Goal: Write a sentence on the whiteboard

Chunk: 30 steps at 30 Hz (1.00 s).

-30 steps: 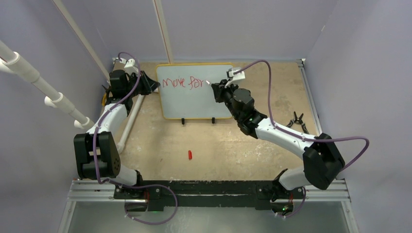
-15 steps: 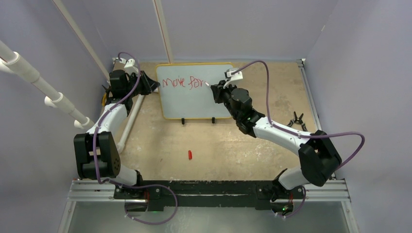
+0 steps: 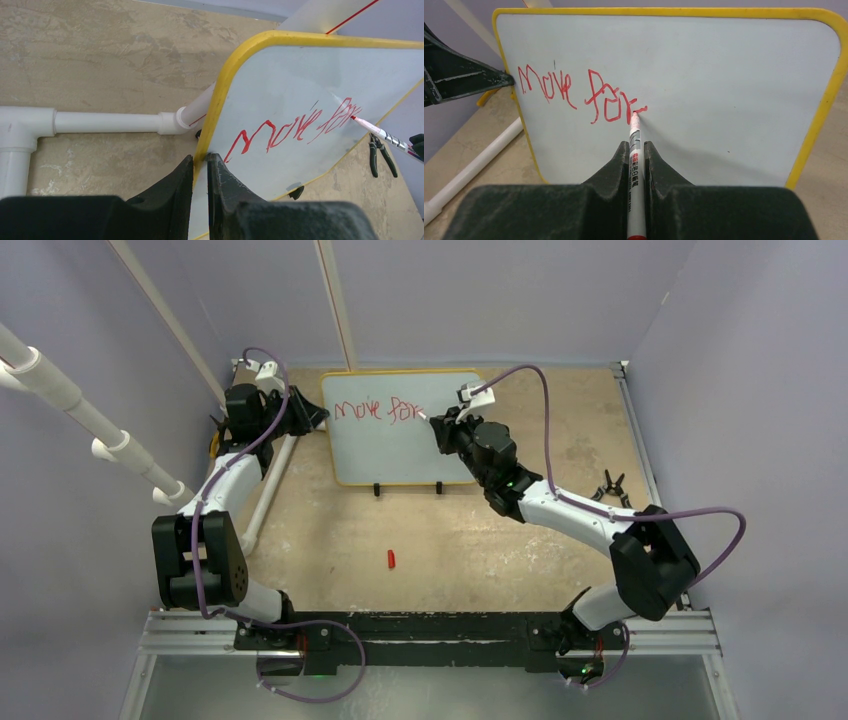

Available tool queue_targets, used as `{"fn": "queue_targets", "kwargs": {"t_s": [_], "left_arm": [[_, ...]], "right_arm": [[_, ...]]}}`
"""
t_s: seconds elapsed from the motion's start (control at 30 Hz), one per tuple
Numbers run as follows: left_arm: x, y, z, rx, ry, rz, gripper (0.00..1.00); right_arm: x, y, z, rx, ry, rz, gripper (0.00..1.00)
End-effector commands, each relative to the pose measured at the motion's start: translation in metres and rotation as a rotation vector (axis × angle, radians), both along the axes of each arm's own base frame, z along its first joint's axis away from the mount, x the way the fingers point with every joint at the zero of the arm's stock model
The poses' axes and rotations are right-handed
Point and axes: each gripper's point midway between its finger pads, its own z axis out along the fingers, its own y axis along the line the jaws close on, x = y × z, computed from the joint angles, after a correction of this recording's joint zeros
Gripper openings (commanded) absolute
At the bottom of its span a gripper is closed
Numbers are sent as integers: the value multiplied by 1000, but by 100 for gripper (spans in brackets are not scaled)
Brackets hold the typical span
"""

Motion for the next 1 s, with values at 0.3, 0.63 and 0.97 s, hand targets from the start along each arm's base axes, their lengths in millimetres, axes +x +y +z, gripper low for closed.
{"fn": "queue_targets", "kwargs": {"t_s": [0.3, 0.63, 0.97], "left_arm": [[-2, -3, 18, -1, -59, -16, 15], [-1, -3, 19, 0, -60, -14, 15], [-1, -3, 17, 0, -56, -13, 15]], "right_arm": [[-1, -16, -4, -16, 12, -48, 0], [-1, -18, 10, 6, -5, -59, 0], [8, -13, 36, 35, -67, -64, 0]]}}
